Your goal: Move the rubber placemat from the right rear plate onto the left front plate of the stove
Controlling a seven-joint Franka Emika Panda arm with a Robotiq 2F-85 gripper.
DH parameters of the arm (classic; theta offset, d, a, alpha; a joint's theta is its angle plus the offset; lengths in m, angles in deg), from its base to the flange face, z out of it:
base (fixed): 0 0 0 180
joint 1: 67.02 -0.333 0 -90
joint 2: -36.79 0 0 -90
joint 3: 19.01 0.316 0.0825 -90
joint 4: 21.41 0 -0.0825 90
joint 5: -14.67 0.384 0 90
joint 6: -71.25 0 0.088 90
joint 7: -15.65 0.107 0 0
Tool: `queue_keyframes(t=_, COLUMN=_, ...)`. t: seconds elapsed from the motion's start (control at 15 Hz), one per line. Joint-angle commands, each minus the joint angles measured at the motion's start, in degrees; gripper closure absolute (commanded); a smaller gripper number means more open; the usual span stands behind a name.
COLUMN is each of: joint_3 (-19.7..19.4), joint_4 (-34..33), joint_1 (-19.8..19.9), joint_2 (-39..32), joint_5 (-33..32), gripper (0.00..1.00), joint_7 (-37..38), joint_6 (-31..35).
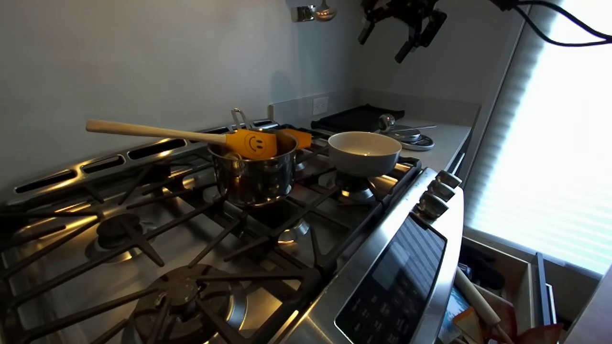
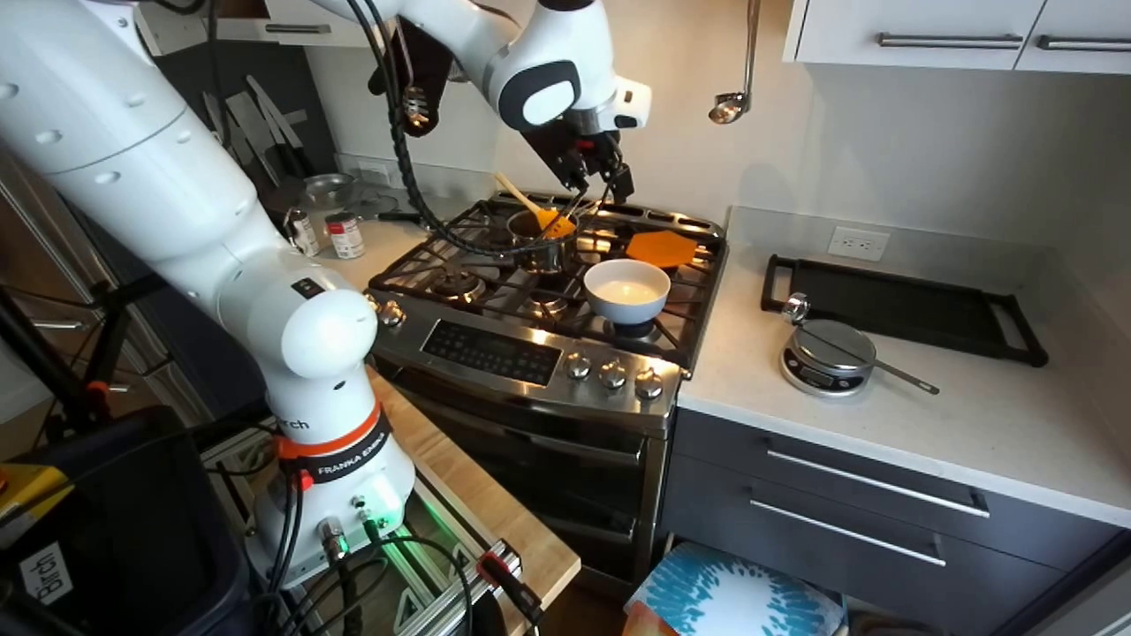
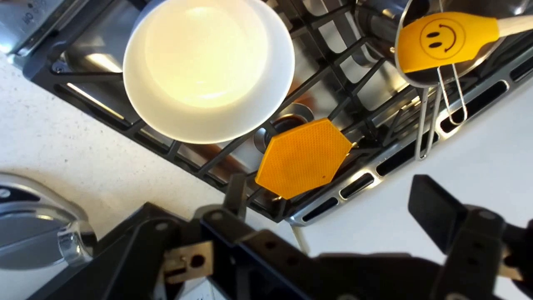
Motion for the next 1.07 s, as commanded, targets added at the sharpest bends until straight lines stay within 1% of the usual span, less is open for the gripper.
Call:
queue_keyframes(t=0.0, joint_3=-10.60, joint_4=-9.70, joint_1=-4.16, joint_2=-10.25, joint_5=15.83, gripper=0.00, joint_7=-12.92, joint_6=-7.10)
queue_keyframes(t=0.07, joint_3=-8.48, joint_4=-13.02, joint_1=-0.25, joint_2=-13.87, joint_5=19.77, gripper=0.00, joint_7=-16.05, joint_6=-9.06)
queue_keyframes(t=0.13, joint_3=-8.42, joint_4=-16.87, joint_1=1.41, joint_2=-17.32, joint_5=22.74, gripper=0.00, joint_7=-18.98, joint_6=-12.07)
queue_keyframes(t=0.2, joint_3=-7.50, joint_4=-20.50, joint_1=3.66, joint_2=-20.83, joint_5=24.32, gripper=0.00, joint_7=-20.28, joint_6=-14.58)
queue_keyframes(t=0.27, joint_3=-6.21, joint_4=-24.10, joint_1=5.68, joint_2=-24.42, joint_5=24.82, gripper=0.00, joint_7=-20.23, joint_6=-16.75)
queue_keyframes(t=0.4, joint_3=-3.71, joint_4=-30.46, joint_1=8.98, joint_2=-30.11, joint_5=22.70, gripper=0.00, joint_7=-17.31, joint_6=-19.69)
queue_keyframes(t=0.47, joint_3=-2.42, joint_4=-23.05, joint_1=9.53, joint_2=-22.74, joint_5=21.80, gripper=0.00, joint_7=-18.26, joint_6=-16.28)
queue_keyframes(t=0.53, joint_3=-1.44, joint_4=-25.15, joint_1=10.61, joint_2=-25.03, joint_5=21.64, gripper=0.00, joint_7=-18.14, joint_6=-16.57)
queue_keyframes(t=0.6, joint_3=-0.78, joint_4=-25.38, joint_1=11.12, joint_2=-25.59, joint_5=21.63, gripper=0.00, joint_7=-18.15, joint_6=-16.41)
queue_keyframes(t=0.8, joint_3=-0.36, joint_4=-24.87, joint_1=11.32, joint_2=-24.41, joint_5=21.73, gripper=0.00, joint_7=-18.23, joint_6=-16.48)
queue_keyframes(t=0.87, joint_3=-0.52, joint_4=-23.73, joint_1=10.96, joint_2=-23.62, joint_5=20.89, gripper=0.00, joint_7=-16.61, joint_6=-14.48)
queue_keyframes(t=0.93, joint_3=-0.01, joint_4=-25.77, joint_1=11.95, joint_2=-25.99, joint_5=24.80, gripper=0.00, joint_7=-19.48, joint_6=-14.32)
queue_keyframes(t=1.0, joint_3=0.60, joint_4=-29.05, joint_1=13.28, joint_2=-30.00, joint_5=28.50, gripper=0.00, joint_7=-22.40, joint_6=-13.62)
